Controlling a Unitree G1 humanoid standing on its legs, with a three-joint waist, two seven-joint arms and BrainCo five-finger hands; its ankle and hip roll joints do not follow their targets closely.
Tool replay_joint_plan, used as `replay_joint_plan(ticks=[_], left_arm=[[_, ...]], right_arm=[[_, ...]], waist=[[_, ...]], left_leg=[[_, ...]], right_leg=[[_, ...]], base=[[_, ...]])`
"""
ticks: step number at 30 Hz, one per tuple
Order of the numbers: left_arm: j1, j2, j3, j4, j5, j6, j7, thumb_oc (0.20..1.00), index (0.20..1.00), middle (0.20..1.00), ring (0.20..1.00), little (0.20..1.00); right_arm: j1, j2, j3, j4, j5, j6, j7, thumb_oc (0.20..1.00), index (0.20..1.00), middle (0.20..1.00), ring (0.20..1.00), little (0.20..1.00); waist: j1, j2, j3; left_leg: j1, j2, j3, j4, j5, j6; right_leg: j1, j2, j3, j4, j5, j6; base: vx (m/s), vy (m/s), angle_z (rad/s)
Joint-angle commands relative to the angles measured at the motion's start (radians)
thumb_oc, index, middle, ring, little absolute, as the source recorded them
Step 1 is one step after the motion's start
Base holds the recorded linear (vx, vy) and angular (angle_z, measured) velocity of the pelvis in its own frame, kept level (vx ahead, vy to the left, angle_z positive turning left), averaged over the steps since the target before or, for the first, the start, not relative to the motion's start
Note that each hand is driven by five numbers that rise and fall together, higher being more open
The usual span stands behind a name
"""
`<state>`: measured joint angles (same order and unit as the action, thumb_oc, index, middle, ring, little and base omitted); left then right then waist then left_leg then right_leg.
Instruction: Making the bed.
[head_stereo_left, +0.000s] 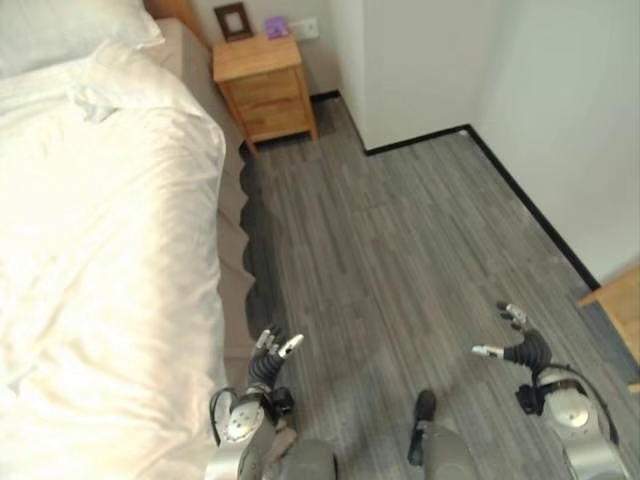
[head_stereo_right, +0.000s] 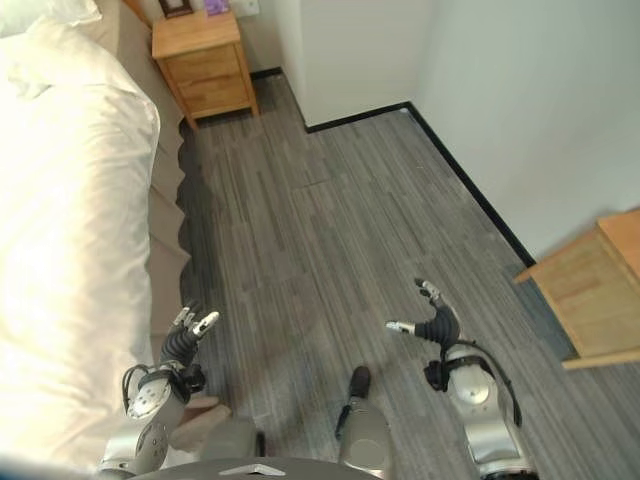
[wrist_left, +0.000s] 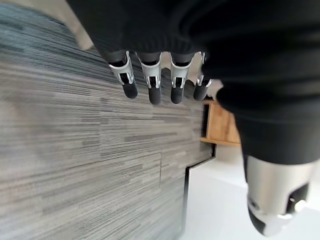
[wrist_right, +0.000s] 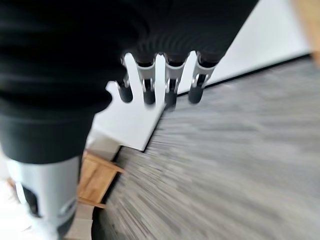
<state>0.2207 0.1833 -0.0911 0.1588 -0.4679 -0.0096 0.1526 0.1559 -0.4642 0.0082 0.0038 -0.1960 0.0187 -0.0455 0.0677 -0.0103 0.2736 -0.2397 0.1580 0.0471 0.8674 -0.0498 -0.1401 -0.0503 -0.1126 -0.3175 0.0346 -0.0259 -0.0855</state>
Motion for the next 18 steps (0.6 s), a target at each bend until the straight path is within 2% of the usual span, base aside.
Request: replay_joint_plan(ticks=[1, 2, 3, 4, 5, 7, 8, 9, 10, 12, 13, 14, 15, 16, 17, 18], left_arm=[[-0.069, 0.064, 0.02, -0.094, -0.02, -0.047, 0.026, 1.0, 1.0, 1.0, 1.0, 1.0], [-0.056, 0.046, 0.037, -0.074, -0.03, -0.047, 0.045, 1.0, 1.0, 1.0, 1.0, 1.0], [-0.049, 0.042, 0.044, -0.069, -0.03, -0.045, 0.051, 1.0, 1.0, 1.0, 1.0, 1.0], [-0.027, 0.029, 0.055, -0.064, -0.026, -0.038, 0.055, 1.0, 1.0, 1.0, 1.0, 1.0], [-0.024, 0.028, 0.054, -0.066, -0.025, -0.037, 0.055, 1.0, 1.0, 1.0, 1.0, 1.0], [-0.024, 0.014, 0.058, -0.053, -0.028, -0.029, 0.064, 1.0, 1.0, 1.0, 1.0, 1.0], [-0.024, 0.009, 0.057, -0.043, -0.038, -0.029, 0.068, 1.0, 1.0, 1.0, 1.0, 1.0], [-0.02, 0.003, 0.056, -0.041, -0.044, -0.028, 0.074, 1.0, 1.0, 1.0, 1.0, 1.0], [-0.011, 0.003, 0.062, -0.035, -0.054, -0.027, 0.076, 1.0, 1.0, 1.0, 1.0, 1.0], [0.012, 0.007, 0.079, -0.02, -0.069, -0.025, 0.084, 1.0, 1.0, 1.0, 1.0, 1.0], [0.012, 0.008, 0.08, -0.019, -0.069, -0.025, 0.084, 1.0, 1.0, 1.0, 1.0, 1.0], [0.004, 0.031, 0.076, -0.007, -0.063, -0.02, 0.093, 1.0, 1.0, 1.0, 1.0, 1.0], [-0.006, 0.037, 0.075, 0.0, -0.06, -0.014, 0.095, 1.0, 1.0, 1.0, 1.0, 1.0], [-0.011, 0.053, 0.072, -0.01, -0.041, -0.008, 0.094, 1.0, 1.0, 1.0, 1.0, 1.0], [-0.017, 0.063, 0.07, -0.021, -0.031, -0.007, 0.097, 1.0, 1.0, 1.0, 1.0, 1.0], [-0.017, 0.063, 0.071, -0.021, -0.03, -0.007, 0.098, 1.0, 1.0, 1.0, 1.0, 1.0]], right_arm=[[-0.085, -0.037, 0.017, -0.09, -0.006, -0.036, -0.032, 1.0, 1.0, 1.0, 1.0, 1.0], [-0.104, -0.026, 0.03, -0.093, 0.003, -0.032, -0.032, 1.0, 1.0, 1.0, 1.0, 1.0], [-0.109, -0.02, 0.034, -0.091, 0.006, -0.031, -0.03, 1.0, 1.0, 1.0, 1.0, 1.0], [-0.116, -0.008, 0.045, -0.084, 0.003, -0.032, -0.028, 1.0, 1.0, 1.0, 1.0, 1.0], [-0.115, -0.009, 0.046, -0.083, 0.003, -0.033, -0.028, 1.0, 1.0, 1.0, 1.0, 1.0], [-0.131, -0.009, 0.053, -0.079, -0.01, -0.031, -0.031, 1.0, 1.0, 1.0, 1.0, 1.0], [-0.137, -0.011, 0.061, -0.073, -0.015, -0.029, -0.03, 1.0, 1.0, 1.0, 1.0, 1.0], [-0.141, -0.01, 0.069, -0.069, -0.019, -0.025, -0.028, 1.0, 1.0, 1.0, 1.0, 1.0], [-0.148, -0.007, 0.078, -0.064, -0.022, -0.016, -0.021, 1.0, 1.0, 1.0, 1.0, 1.0], [-0.156, 0.016, 0.107, -0.06, -0.045, -0.012, -0.005, 1.0, 1.0, 1.0, 1.0, 1.0], [-0.157, 0.017, 0.108, -0.058, -0.046, -0.013, -0.006, 1.0, 1.0, 1.0, 1.0, 1.0], [-0.171, 0.041, 0.138, -0.056, -0.065, -0.012, 0.0, 1.0, 1.0, 1.0, 1.0, 1.0], [-0.168, 0.05, 0.146, -0.055, -0.073, -0.012, 0.001, 1.0, 1.0, 1.0, 1.0, 1.0], [-0.17, 0.055, 0.162, -0.064, -0.109, -0.006, 0.001, 1.0, 1.0, 1.0, 1.0, 1.0], [-0.17, 0.059, 0.166, -0.066, -0.121, -0.006, -0.005, 1.0, 1.0, 1.0, 1.0, 1.0], [-0.171, 0.059, 0.167, -0.065, -0.121, -0.006, -0.005, 1.0, 1.0, 1.0, 1.0, 1.0]], waist=[[0.016, -0.006, 0.043], [0.041, 0.001, 0.022], [0.051, 0.003, 0.01], [0.074, 0.023, -0.015], [0.072, 0.018, -0.015], [0.085, 0.025, -0.031], [0.086, 0.015, -0.041], [0.096, 0.011, -0.047], [0.11, 0.008, -0.06], [0.126, -0.01, -0.076], [0.128, -0.014, -0.075], [0.148, -0.053, -0.084], [0.144, -0.061, -0.084], [0.117, -0.062, -0.07], [0.097, -0.053, -0.063], [0.098, -0.055, -0.062]], left_leg=[[0.081, -0.009, 0.162, -0.272, 0.074, 0.009], [0.049, -0.002, 0.216, -0.428, 0.047, 0.026], [0.046, -0.008, 0.23, -0.518, 0.044, 0.038], [0.028, 0.016, 0.287, -0.72, 0.154, 0.029], [0.045, 0.007, 0.288, -0.749, 0.169, 0.024], [0.018, 0.056, 0.333, -0.884, 0.229, 0.001], [0.009, 0.071, 0.346, -0.934, 0.25, -0.01], [-0.021, 0.099, 0.359, -0.935, 0.263, -0.014], [-0.029, 0.109, 0.361, -0.915, 0.29, -0.008], [0.007, 0.094, 0.363, -0.909, 0.322, 0.005], [0.01, 0.092, 0.367, -0.912, 0.323, 0.006], [0.024, 0.04, 0.379, -0.88, 0.291, 0.054], [0.048, 0.016, 0.385, -0.886, 0.267, 0.077], [0.133, -0.027, 0.39, -0.905, 0.208, 0.118], [0.175, -0.032, 0.39, -0.917, 0.178, 0.128], [0.177, -0.034, 0.392, -0.918, 0.177, 0.129]], right_leg=[[0.119, -0.056, -0.067, -0.061, -0.006, 0.169], [0.18, -0.039, -0.087, -0.082, -0.04, 0.187], [0.201, -0.034, -0.088, -0.083, -0.055, 0.2], [0.262, -0.008, -0.095, -0.088, -0.09, 0.225], [0.268, -0.011, -0.096, -0.089, -0.094, 0.225], [0.323, -0.013, -0.105, -0.094, -0.121, 0.242], [0.352, -0.032, -0.122, -0.095, -0.127, 0.259], [0.385, -0.047, -0.133, -0.092, -0.13, 0.274], [0.406, -0.059, -0.144, -0.086, -0.114, 0.291], [0.445, -0.085, -0.121, -0.022, -0.103, 0.319], [0.443, -0.09, -0.119, -0.017, -0.105, 0.321], [0.4, -0.156, -0.079, 0.187, 0.014, 0.339], [0.365, -0.19, -0.069, 0.295, 0.093, 0.347], [0.243, -0.254, -0.031, 0.483, 0.238, 0.347], [0.191, -0.26, -0.017, 0.509, 0.244, 0.347], [0.189, -0.264, -0.014, 0.515, 0.241, 0.347]], base=[[0.53, -0.004, 0.88], [0.6, 0.046, 0.85], [1.03, 0.168, 0.48], [0.64, 0.145, 0.21], [0.69, 0.166, 0.05], [0.54, 0.172, 0.0], [0.62, 0.252, -0.02], [0.62, 0.235, -0.18], [0.68, 0.249, -0.23], [0.55, 0.185, -0.05], [0.59, 0.235, 0.06], [0.53, 0.269, 0.15], [0.87, 0.48, 0.4], [0.68, 0.395, 0.69], [0.55, 0.295, 0.49], [0.53, 0.142, 0.23]])
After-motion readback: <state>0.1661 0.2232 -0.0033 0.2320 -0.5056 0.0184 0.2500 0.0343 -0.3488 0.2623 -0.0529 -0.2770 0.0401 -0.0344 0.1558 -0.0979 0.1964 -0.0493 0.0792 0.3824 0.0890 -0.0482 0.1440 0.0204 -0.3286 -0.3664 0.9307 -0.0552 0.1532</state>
